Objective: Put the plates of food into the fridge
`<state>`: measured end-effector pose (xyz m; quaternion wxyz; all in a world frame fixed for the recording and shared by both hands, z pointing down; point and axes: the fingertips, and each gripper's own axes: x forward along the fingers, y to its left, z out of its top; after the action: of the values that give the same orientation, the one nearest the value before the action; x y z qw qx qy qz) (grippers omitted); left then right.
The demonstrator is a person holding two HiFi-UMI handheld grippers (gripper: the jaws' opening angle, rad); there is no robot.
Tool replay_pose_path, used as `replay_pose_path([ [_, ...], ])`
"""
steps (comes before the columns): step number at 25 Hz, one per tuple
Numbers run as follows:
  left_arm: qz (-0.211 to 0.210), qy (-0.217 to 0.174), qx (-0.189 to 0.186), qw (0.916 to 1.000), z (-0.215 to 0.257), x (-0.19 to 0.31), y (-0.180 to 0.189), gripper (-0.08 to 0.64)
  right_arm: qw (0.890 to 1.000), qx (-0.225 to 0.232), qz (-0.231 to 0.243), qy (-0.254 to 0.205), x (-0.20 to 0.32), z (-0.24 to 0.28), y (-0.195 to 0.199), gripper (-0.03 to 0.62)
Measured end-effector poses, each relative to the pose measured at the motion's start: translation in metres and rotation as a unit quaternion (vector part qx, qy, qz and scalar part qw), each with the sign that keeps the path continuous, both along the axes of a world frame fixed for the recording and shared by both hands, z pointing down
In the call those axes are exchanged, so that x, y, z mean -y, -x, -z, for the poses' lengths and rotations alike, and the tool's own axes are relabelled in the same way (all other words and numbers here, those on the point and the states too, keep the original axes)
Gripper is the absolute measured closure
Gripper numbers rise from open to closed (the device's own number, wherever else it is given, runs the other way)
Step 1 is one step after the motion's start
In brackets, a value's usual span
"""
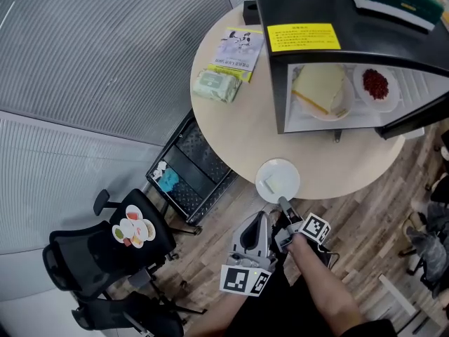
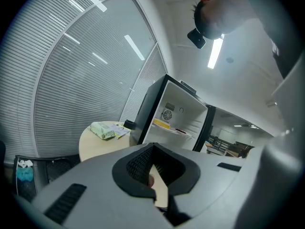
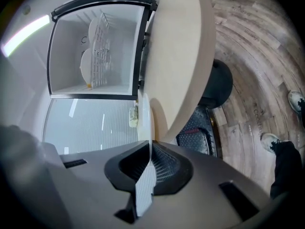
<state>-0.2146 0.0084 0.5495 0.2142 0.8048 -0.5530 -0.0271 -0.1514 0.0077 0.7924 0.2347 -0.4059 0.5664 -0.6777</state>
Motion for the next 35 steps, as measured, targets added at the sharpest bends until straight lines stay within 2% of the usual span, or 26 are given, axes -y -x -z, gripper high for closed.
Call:
replay_pose_path([
  [2,-0.001,0.000,-0.001,1.0000,0.000,-0.002,-0.003,0.555,1.000,0.014,-0.003,-0.009,-0.002,0.005,-0.001,0.574],
  [6,-0.007,-0.009,0.001,0.9999,0.005,-0.005,-0.012,0.555,1.000,0.005,0.004,-0.025,-0.007,0.011,-0.016,0.574],
  [11,-0.011,-0.023,0.001,0.9997,0.014,-0.007,-0.030,0.555,0.998,0.032,0.001,-0.060,-0.008,0.046,-0.039,0.574],
  [16,-0.015,-0.040,0.000,0.9991,0.036,-0.018,-0.058,0.555,0.997,0.032,-0.004,-0.070,-0.025,0.083,-0.081,0.575],
  [26,-0.002,-0.085,0.004,0.9964,0.077,-0.030,-0.141,0.555,0.993,-0.009,0.003,-0.117,-0.020,0.132,-0.183,0.574],
  [35,0.014,-0.085,0.017,0.9961,0.099,-0.037,-0.183,0.555,0.994,0.013,-0.009,-0.106,-0.008,0.153,-0.227,0.574],
])
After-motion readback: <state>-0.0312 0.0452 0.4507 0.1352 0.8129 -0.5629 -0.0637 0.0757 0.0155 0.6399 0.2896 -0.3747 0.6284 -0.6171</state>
